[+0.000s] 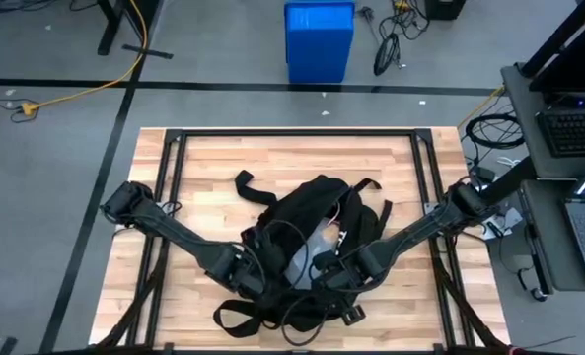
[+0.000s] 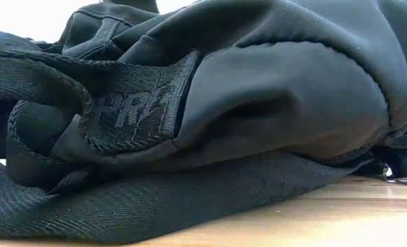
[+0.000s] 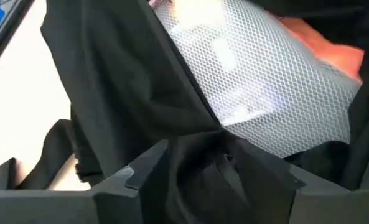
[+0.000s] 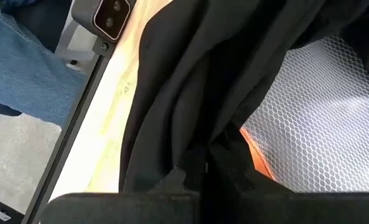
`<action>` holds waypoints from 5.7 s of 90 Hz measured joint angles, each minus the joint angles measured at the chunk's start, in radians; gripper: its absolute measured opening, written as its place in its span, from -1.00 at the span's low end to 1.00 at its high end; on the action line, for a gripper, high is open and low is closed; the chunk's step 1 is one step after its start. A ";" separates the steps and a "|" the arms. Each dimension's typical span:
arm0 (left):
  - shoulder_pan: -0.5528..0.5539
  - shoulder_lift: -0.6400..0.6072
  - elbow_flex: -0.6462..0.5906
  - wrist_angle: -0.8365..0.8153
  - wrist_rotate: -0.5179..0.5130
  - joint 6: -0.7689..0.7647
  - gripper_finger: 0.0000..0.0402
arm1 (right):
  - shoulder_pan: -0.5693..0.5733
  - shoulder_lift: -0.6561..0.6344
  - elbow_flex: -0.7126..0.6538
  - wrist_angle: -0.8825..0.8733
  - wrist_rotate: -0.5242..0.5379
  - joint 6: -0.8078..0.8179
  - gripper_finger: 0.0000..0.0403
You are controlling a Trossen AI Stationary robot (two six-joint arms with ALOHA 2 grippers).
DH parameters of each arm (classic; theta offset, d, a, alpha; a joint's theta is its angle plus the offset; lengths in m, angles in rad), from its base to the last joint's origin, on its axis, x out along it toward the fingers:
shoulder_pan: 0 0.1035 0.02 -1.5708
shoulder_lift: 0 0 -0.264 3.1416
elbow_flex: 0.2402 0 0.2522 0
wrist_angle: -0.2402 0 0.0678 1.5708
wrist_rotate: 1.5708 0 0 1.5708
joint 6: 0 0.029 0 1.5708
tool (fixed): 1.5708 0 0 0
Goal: Unpack backpack
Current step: Remove the charger cable from the black backpack
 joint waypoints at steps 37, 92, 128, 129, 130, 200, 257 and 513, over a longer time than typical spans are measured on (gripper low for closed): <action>0.005 0.016 -0.012 0.047 0.072 -0.002 -0.16 | 0.000 0.000 0.000 -0.002 0.001 0.015 -1.00; 0.027 0.139 -0.012 -0.062 0.072 0.074 -0.16 | -0.001 0.000 0.000 -0.003 0.002 0.023 -1.00; 0.052 0.168 -0.011 -0.138 0.020 0.076 -0.86 | 0.000 0.000 0.000 -0.010 -0.001 0.021 -1.00; 0.052 0.168 -0.011 -0.138 0.019 0.076 -0.89 | 0.000 0.000 0.000 -0.010 -0.001 0.021 -1.00; 0.052 0.168 -0.011 -0.140 0.017 0.076 -0.91 | 0.000 0.000 0.000 -0.010 -0.001 0.021 -1.00; 0.002 0.133 -0.005 -0.524 -0.168 -0.328 -0.96 | 0.060 0.000 0.013 -0.055 -0.049 -0.039 -1.00; -0.008 0.133 0.017 -0.523 -0.199 -0.318 -0.96 | -0.096 0.000 0.077 -0.168 0.608 0.037 -0.64; 0.009 0.132 0.035 -0.522 -0.241 -0.236 -0.96 | -0.397 -0.610 -0.749 0.611 0.324 0.004 -0.06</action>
